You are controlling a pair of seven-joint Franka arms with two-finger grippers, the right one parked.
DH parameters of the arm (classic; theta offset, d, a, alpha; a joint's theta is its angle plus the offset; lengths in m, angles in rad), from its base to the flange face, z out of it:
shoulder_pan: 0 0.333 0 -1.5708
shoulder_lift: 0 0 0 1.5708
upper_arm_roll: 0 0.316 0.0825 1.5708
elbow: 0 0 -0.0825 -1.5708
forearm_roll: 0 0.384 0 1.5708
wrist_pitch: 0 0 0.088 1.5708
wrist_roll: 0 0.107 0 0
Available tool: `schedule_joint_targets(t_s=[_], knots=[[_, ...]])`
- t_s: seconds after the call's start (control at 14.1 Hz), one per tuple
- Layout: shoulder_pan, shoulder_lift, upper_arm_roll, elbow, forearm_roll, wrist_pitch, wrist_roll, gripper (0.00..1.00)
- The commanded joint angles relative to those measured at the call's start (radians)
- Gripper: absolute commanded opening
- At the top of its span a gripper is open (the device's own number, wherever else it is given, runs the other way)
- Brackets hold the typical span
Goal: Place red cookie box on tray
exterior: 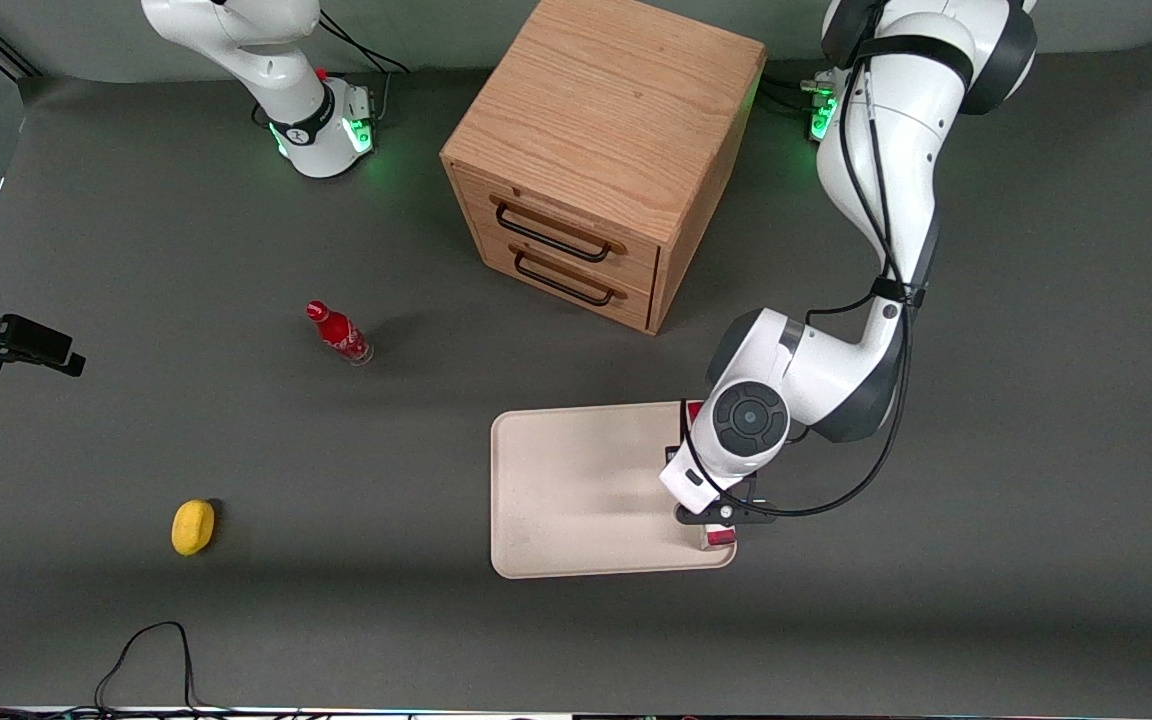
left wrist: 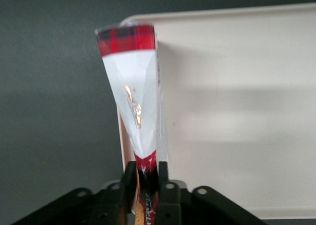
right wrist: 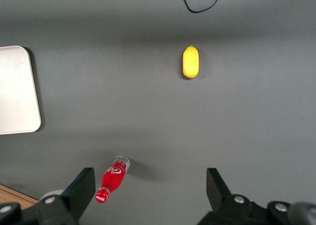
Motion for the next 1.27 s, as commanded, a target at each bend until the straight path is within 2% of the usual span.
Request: schedule_joint_targets(t_s=[0.0,0.14,0.35,0.49,0.64,0.85,1.2], knots=[[-0.001,-0.081,0.018,-0.021,0.025,-0.018,-0.003,1.0],[0.047,-0.216,0.019,-0.122,0.025,-0.018,0.021,1.0],[0.172,-0.417,0.03,-0.259,0.025,-0.075,0.162,1.0],[0.248,-0.494,0.061,-0.284,0.016,-0.176,0.279,1.0],[0.317,-0.58,0.062,-0.31,0.009,-0.25,0.295,1.0],[0.414,-0.772,0.061,-0.487,-0.089,-0.262,0.307,1.0],[0.508,-1.019,0.004,-0.69,-0.081,-0.268,0.434,1.0]])
